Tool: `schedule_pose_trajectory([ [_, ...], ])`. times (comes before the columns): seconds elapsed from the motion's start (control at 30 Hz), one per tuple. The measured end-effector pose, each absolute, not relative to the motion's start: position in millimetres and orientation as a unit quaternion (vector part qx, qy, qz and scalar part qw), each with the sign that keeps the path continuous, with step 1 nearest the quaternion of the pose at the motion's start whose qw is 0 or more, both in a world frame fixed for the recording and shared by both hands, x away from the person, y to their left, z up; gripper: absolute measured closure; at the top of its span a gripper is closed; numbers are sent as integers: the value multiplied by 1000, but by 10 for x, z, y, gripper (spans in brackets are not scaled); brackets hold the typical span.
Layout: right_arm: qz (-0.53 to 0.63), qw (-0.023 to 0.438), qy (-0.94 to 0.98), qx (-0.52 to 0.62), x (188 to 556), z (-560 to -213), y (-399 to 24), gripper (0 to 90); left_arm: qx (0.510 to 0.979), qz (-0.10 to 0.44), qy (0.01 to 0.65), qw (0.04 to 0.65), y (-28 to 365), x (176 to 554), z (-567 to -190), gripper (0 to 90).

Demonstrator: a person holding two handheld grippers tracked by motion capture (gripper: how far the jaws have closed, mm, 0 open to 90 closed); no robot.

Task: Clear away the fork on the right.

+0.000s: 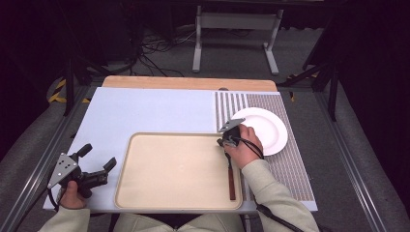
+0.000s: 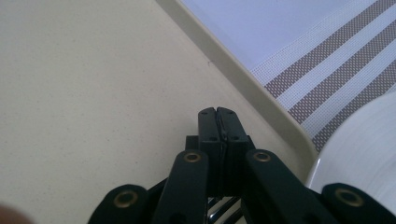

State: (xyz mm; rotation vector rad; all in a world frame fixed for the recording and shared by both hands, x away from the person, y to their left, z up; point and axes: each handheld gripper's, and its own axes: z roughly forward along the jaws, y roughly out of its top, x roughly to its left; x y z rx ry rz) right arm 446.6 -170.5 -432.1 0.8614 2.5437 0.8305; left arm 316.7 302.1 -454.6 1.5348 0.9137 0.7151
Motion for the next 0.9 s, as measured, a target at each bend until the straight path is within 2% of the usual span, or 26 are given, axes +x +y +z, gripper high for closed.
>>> schedule_pose_trajectory([
  [0.1,306,164,889,299,4444,-4279,-1708,812,653,304,391,573,3022,3164,-4546,1],
  [0.2,338,161,876,305,4390,-4208,-1719,593,653,305,390,572,3025,3163,-4546,1],
  [0.23,356,156,869,307,4364,-4179,-1725,471,652,304,392,573,3020,3164,-4546,1],
  [0.37,382,169,859,296,4279,-4081,-1767,306,654,304,390,572,3012,3167,-4550,1],
  [0.57,422,188,839,287,4142,-3961,-1939,202,653,305,390,573,3011,3163,-4547,1],
  [0.9,502,226,790,269,3834,-3946,-2384,178,652,306,391,573,3022,3177,-4539,1],
])
